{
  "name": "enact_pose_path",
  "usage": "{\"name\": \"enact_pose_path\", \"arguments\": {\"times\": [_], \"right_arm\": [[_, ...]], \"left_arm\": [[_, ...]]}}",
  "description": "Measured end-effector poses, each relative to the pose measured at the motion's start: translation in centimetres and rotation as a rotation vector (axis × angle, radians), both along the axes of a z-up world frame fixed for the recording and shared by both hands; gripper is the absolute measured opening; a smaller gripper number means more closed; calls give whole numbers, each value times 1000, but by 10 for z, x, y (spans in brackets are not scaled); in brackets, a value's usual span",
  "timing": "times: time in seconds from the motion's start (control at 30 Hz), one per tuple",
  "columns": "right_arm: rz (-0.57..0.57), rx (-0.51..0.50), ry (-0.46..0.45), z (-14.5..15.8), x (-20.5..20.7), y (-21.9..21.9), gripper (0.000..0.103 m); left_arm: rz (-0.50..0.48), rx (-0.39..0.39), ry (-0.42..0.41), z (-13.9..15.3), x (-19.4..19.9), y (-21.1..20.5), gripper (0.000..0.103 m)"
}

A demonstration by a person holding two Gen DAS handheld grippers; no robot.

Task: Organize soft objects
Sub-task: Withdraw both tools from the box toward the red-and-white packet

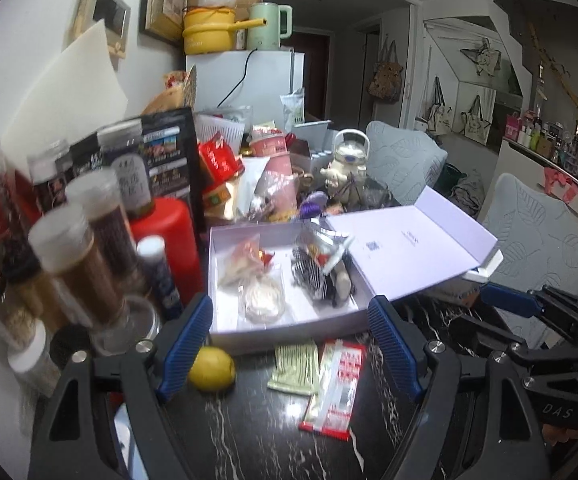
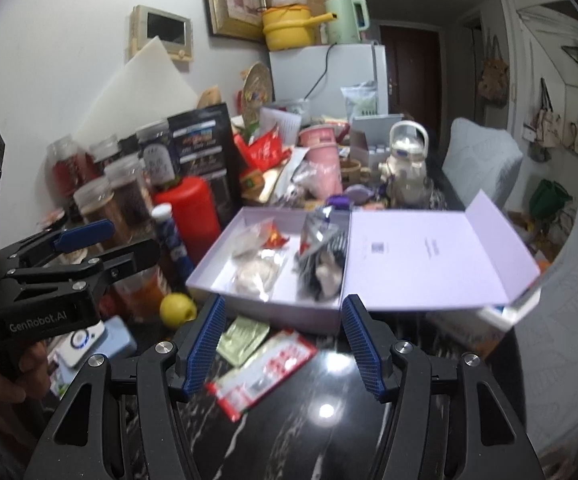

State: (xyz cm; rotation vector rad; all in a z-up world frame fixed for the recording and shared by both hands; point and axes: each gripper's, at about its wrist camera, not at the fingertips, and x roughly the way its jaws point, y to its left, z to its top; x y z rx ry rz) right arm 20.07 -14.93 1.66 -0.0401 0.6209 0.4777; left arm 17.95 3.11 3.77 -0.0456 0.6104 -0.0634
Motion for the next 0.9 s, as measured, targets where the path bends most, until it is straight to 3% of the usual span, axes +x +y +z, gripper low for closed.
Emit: {"name": "enact_pose_path", "arguments": {"times": [0.47,0.9], "right_arm": [[-6,-29,149,-67,-22,8,64],[-57,-50,242,-113,-20,2,64]], "left_arm": [[-23,6,139,-74,-19,1,80],[-107,-42,240,-125,-6,-11,80]]}}
